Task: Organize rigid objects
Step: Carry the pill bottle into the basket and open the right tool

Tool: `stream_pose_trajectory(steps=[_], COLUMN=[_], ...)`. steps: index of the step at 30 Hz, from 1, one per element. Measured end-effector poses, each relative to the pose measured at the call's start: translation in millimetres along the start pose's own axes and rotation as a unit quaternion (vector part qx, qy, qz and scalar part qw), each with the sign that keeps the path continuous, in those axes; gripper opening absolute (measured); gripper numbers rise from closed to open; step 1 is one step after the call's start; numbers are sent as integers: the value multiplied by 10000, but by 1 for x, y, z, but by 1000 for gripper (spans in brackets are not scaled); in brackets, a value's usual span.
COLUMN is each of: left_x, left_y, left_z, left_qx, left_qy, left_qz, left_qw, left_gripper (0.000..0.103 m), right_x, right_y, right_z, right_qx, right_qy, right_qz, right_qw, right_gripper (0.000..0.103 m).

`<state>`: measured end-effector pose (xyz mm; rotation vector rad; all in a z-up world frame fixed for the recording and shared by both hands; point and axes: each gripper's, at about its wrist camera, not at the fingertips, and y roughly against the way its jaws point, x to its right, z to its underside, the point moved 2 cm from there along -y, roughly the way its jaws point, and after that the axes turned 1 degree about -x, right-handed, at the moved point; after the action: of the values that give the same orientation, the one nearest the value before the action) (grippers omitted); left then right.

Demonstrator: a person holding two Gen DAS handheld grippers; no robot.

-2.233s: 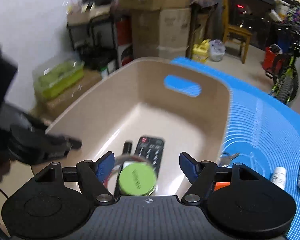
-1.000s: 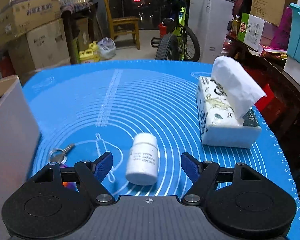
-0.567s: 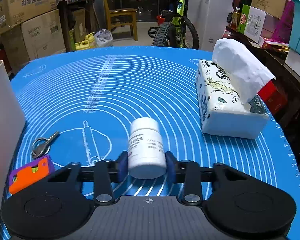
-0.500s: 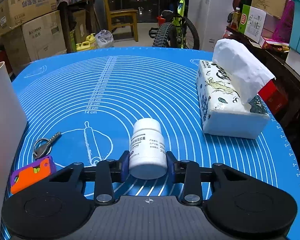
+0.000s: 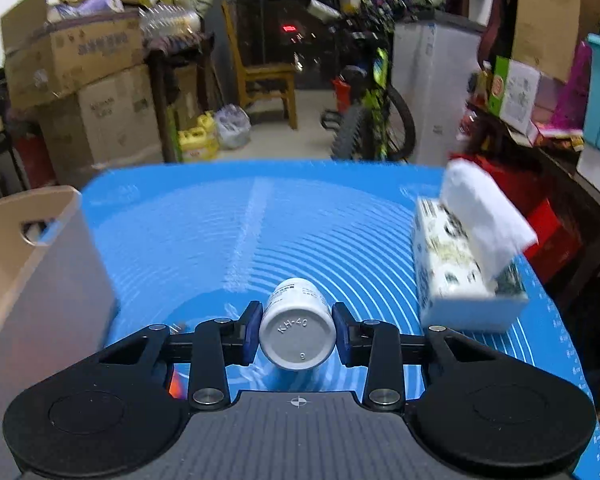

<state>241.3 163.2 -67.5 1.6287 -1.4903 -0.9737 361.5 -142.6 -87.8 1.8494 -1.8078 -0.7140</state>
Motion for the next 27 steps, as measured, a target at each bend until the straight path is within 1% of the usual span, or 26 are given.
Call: stream_pose_trajectory(steps=[7, 11, 16, 19, 22, 27], left_x=[0, 0, 0, 0, 0, 1], left_y=[0, 0, 0, 0, 0, 0], left_z=[0, 0, 0, 0, 0, 0], left_qx=[0, 0, 1, 1, 0, 4], left_qy=[0, 0, 0, -4, 0, -1], left_qz=[-1, 1, 2, 0, 1, 1], left_qw=[10000, 10000, 10000, 10000, 10000, 10000], left_gripper=[6, 6, 6, 6, 6, 6], right_x=[-31, -57, -92, -115, -135, -169], right_y=[44, 63, 77, 80, 82, 79], right_z=[-24, -29, -25, -20, -13, 1], right_qx=[567, 709, 749, 677, 589, 281], right_qy=[160, 322, 630, 857, 1048, 1504], right_qz=[-601, -1016, -1476, -1714, -1848, -1987], right_qw=[9965, 9918, 9842, 9791, 9754, 9680], right_gripper=[44, 44, 44, 44, 44, 44])
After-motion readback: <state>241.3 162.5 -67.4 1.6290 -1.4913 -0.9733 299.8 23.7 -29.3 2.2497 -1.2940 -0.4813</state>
